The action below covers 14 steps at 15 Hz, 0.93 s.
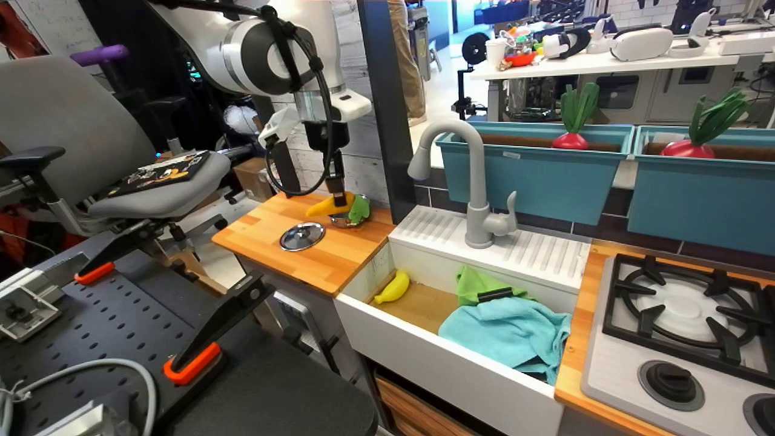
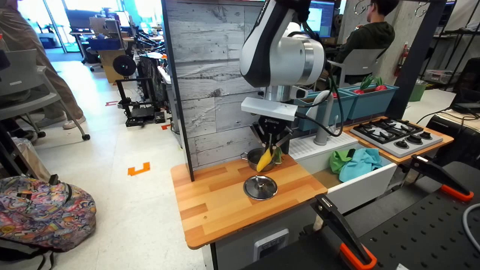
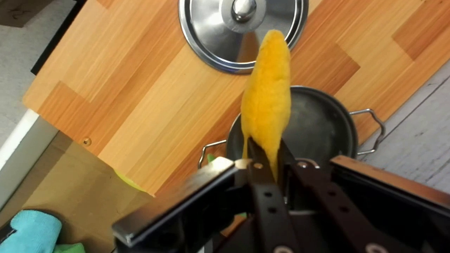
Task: Place the carrot on the silver pan
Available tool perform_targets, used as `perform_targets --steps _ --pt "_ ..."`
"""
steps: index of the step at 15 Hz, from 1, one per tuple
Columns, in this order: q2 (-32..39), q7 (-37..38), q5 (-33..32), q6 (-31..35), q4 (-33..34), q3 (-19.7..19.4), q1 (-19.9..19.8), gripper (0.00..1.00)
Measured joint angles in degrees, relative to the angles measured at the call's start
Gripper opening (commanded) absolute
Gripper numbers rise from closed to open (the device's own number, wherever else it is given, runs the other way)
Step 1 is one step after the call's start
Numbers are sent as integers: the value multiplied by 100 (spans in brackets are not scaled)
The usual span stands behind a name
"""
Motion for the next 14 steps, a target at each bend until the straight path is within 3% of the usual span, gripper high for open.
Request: perform_targets --steps 1,2,9,11,14 --pt "45 46 15 0 44 0 -2 25" --pt "84 103 18 0 88 2 -2 36" --pt "173 215 19 -5 240 73 -13 88" --pt "173 211 19 -5 246 96 -13 99" --pt "169 205 18 -4 247 125 -9 100"
